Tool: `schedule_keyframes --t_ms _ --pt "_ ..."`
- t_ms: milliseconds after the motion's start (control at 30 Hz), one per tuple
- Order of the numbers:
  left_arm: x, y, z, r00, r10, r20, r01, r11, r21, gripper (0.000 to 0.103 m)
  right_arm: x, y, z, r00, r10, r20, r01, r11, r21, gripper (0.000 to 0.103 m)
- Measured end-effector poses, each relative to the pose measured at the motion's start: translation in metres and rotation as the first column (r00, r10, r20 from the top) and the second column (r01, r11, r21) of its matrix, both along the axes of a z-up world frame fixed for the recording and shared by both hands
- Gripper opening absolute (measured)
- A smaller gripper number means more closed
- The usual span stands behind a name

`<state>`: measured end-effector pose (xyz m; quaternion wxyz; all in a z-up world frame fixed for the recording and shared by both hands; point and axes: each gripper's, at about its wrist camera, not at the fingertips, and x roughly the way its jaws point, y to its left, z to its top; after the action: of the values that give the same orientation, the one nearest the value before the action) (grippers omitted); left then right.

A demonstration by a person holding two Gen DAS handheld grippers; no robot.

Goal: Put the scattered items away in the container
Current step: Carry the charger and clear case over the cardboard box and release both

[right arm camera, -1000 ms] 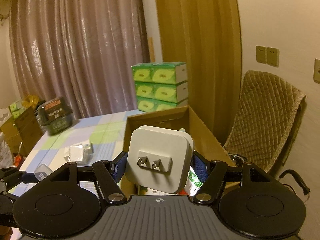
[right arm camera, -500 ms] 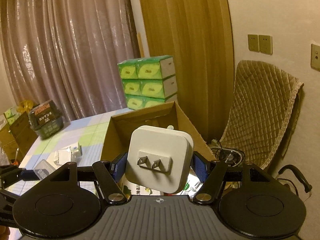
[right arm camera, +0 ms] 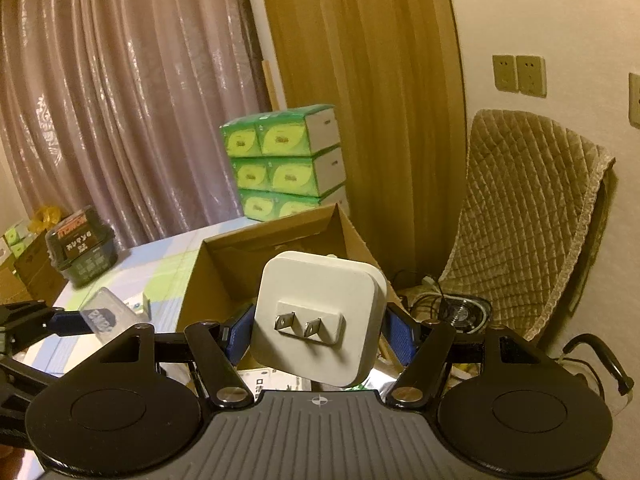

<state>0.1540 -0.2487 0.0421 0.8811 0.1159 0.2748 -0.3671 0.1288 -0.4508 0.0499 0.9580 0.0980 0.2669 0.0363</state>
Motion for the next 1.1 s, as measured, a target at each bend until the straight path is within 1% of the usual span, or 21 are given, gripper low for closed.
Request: schedule_keyframes --t_ms 233,433,633,700,933,967,1033,1067,1100 --pt "0.008 -0.018 -0.013 0.999 -0.050 -0.013 0.050 0.999 0.013 0.083 0.007 -0.007 -0.006 1.000 -0.012 -0.012 0.012 1.000 0.010 0.065" --pt "0.013 -0.030 -0.020 0.998 -0.064 -0.006 0.065 0.997 0.045 0.084 0.011 -0.013 -0.008 0.999 -0.029 -0.017 0.030 0.999 0.019 0.065" --pt "0.010 -0.013 -0.020 1.000 -0.030 -0.006 0.030 0.999 0.042 0.085 0.012 -0.013 -0.010 0.999 -0.025 -0.026 0.025 1.000 0.012 0.065" --pt "0.009 -0.005 -0.020 1.000 -0.014 -0.009 0.014 0.999 0.035 0.087 0.012 -0.010 -0.011 0.999 -0.014 -0.032 0.014 1.000 0.016 0.065" --pt "0.010 0.019 -0.023 0.999 0.036 -0.025 -0.035 0.999 0.025 0.087 0.018 0.004 -0.018 0.998 0.026 -0.055 -0.025 1.000 0.018 0.065" --pt "0.010 0.023 -0.023 0.999 0.042 -0.027 -0.041 0.999 0.022 0.087 0.020 0.005 -0.019 0.997 0.040 -0.063 -0.039 0.999 0.025 0.066" --pt "0.010 0.027 -0.025 0.998 0.052 -0.033 -0.051 0.999 0.019 0.088 0.022 0.007 -0.022 0.996 0.056 -0.076 -0.054 0.998 0.031 0.073" --pt "0.010 0.030 -0.026 0.998 0.055 -0.036 -0.055 0.998 0.018 0.088 0.021 0.007 -0.023 0.996 0.050 -0.068 -0.048 0.998 0.033 0.078" --pt "0.009 0.032 -0.027 0.997 0.059 -0.038 -0.059 0.998 0.018 0.088 0.019 0.006 -0.023 0.997 0.043 -0.061 -0.041 0.999 0.035 0.079"
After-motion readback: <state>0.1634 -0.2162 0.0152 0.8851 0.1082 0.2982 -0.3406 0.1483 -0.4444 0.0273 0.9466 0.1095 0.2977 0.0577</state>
